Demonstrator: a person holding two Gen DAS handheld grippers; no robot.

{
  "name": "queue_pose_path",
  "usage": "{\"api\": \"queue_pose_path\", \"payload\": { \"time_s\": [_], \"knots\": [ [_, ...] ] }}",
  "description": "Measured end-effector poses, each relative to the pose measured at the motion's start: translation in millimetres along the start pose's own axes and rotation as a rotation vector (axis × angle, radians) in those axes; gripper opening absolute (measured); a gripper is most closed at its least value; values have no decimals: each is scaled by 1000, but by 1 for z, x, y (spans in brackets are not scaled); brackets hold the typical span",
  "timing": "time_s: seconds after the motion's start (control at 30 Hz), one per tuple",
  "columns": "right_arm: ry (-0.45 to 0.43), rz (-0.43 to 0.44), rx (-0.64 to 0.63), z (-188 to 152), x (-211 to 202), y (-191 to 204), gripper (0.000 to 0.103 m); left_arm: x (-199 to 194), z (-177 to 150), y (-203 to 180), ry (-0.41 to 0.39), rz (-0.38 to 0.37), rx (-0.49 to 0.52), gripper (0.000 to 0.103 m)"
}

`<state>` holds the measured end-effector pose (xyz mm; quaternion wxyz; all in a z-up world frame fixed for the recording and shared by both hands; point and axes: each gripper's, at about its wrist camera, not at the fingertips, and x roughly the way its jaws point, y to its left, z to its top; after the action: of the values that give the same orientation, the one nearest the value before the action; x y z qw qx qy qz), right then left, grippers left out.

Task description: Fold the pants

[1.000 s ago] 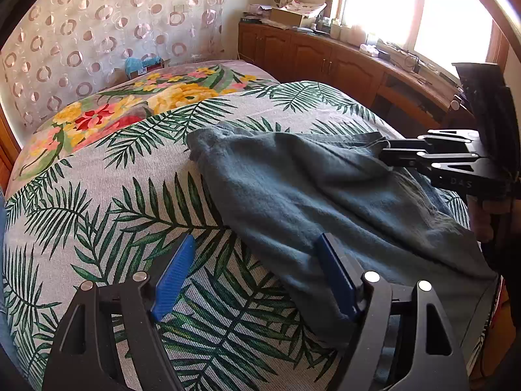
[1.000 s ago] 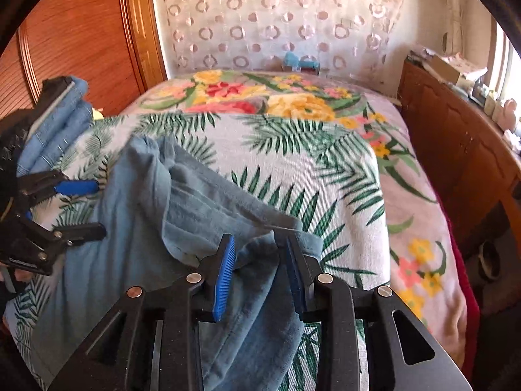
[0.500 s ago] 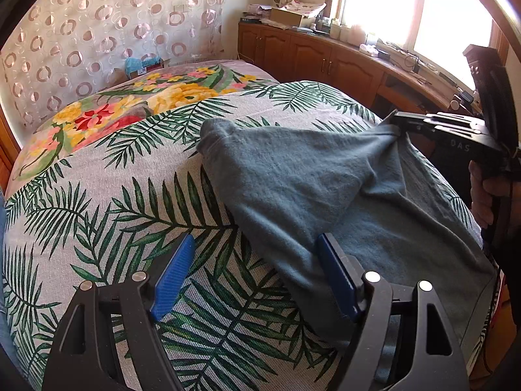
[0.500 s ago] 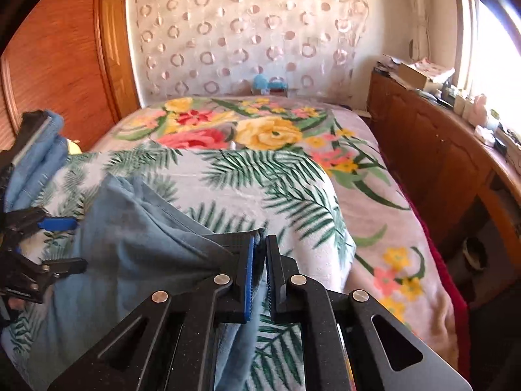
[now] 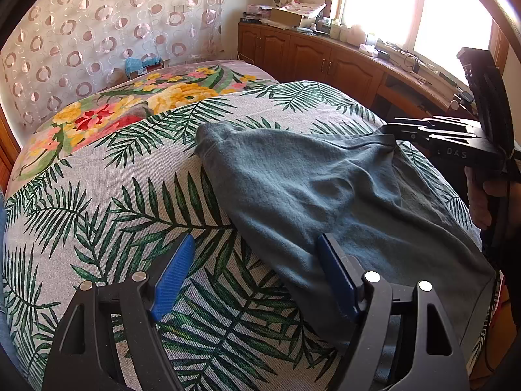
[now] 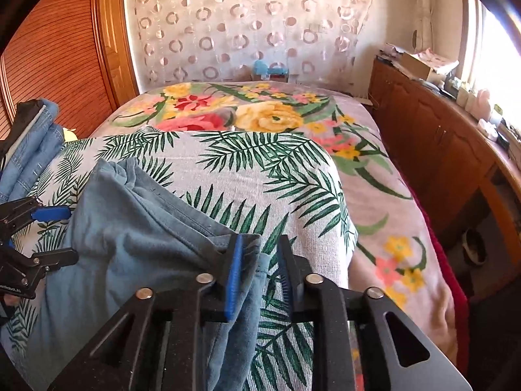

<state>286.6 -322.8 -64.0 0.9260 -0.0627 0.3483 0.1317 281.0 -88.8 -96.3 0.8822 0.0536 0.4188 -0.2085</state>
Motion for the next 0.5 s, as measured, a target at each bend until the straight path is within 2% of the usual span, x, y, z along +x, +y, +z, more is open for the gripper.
{"api": "queue_pose_path", "payload": {
  "time_s": [0.23,0.27,0.3,0.4,0.5],
  "knots": [
    [10,54,9,-1,4,-1,26,0,0,0,0,0,0,78],
    [9,67,4,-1,4,0,21,0,0,0,0,0,0,78],
    [5,80,-9,-1,3,3,5,0,0,0,0,0,0,78],
    [-26,33,-23,1,-3,4,5,-1,0,0,-4,4,-4,78],
    [-24,-12,14,-1,-6,0,6,-10,-4,-4,-22,47,14,78]
  ]
}}
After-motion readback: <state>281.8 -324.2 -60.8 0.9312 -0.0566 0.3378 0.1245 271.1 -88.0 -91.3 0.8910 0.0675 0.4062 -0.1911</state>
